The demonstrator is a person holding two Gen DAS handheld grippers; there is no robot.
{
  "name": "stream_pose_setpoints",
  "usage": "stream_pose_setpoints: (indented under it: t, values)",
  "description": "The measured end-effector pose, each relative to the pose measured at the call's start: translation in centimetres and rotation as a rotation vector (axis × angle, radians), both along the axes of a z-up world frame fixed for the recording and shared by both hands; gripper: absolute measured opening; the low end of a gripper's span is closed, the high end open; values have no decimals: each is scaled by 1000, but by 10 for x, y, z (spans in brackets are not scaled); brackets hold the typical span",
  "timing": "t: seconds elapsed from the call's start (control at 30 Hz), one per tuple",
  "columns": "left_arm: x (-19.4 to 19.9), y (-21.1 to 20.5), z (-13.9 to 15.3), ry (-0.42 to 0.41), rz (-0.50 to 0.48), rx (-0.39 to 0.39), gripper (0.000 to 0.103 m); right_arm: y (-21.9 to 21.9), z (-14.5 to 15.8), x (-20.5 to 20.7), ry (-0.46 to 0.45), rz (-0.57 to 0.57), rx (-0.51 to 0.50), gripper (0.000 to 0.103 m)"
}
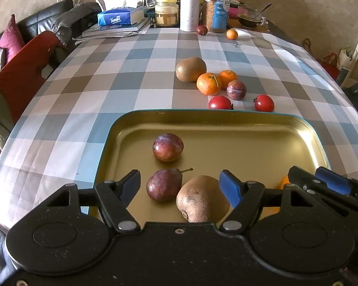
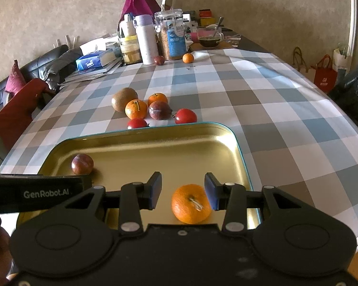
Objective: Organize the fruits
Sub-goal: 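Withdraw both open tools from the tray, then grasp a red tomato with the right tool while the left tool approaches a brown kiwi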
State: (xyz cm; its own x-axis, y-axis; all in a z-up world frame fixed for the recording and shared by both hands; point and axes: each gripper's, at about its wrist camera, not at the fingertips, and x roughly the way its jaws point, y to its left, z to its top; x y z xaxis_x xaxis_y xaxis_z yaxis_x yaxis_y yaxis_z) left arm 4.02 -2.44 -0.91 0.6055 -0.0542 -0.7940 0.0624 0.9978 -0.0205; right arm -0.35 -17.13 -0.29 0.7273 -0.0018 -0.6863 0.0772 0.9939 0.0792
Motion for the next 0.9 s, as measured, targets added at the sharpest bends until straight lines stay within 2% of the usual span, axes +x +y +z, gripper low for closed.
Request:
stream_pose_setpoints:
  t: [0.5, 0.7, 0.9]
  values:
    - [4, 8, 0, 5, 30, 4, 75, 3, 2, 1, 11, 20, 5, 43]
    - [12, 14, 7, -39, 33, 18, 75, 1, 8, 8, 8, 38, 25, 43]
    - [32, 23, 16, -101, 65, 51, 75, -1, 21, 24, -39, 34, 5, 43]
